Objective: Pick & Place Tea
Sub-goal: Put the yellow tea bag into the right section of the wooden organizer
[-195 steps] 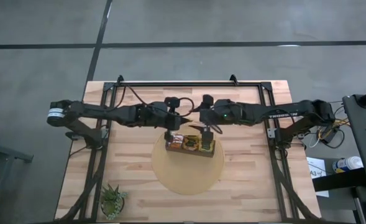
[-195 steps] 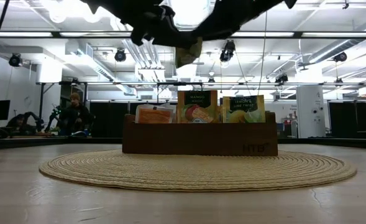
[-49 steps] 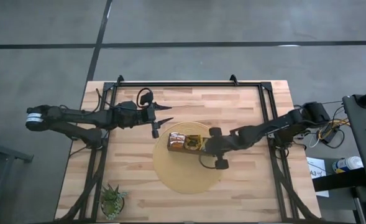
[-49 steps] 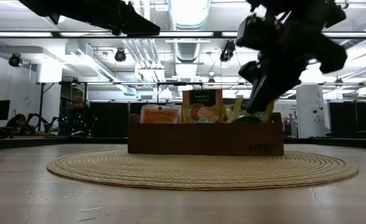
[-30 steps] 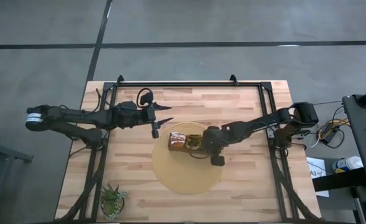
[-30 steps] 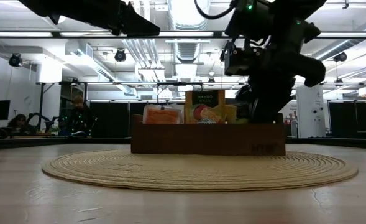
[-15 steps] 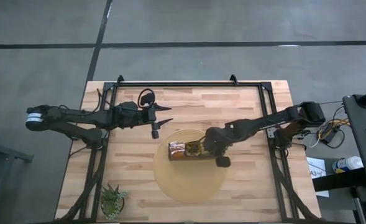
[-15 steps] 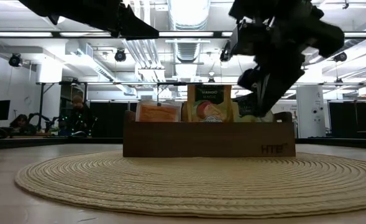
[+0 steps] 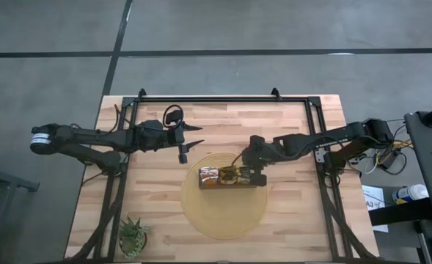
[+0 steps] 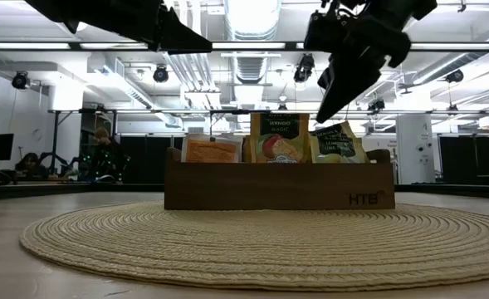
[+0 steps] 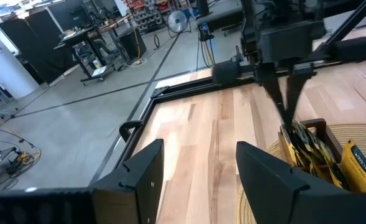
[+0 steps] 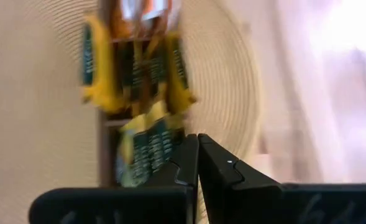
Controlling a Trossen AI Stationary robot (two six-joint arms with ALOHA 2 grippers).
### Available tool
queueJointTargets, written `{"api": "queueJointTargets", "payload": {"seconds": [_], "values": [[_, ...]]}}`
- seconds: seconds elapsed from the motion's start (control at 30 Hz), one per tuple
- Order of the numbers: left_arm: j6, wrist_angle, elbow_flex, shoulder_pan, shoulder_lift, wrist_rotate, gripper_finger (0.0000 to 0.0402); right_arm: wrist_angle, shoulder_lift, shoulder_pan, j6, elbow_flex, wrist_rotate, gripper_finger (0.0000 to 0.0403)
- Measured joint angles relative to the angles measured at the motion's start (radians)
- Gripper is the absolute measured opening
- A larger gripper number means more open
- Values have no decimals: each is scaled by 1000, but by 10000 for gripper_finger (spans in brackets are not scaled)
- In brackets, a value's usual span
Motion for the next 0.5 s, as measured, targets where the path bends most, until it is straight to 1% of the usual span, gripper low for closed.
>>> {"api": "queueJointTargets", "payload": {"seconds": [0.13, 0.3, 0.4, 0.5], "values": [[-1, -1, 0, 0, 0, 0, 195, -1, 35, 5, -22, -7, -99, 8], [-1, -3, 0, 0, 0, 0, 195, -1, 84, 13, -4, -17, -104, 8], [-1, -3, 0, 0, 0, 0, 195, 1, 79, 15, -3, -17, -108, 8], [-1, -2, 0, 0, 0, 0, 195, 2, 46, 15, -18, -4, -112, 8]]}}
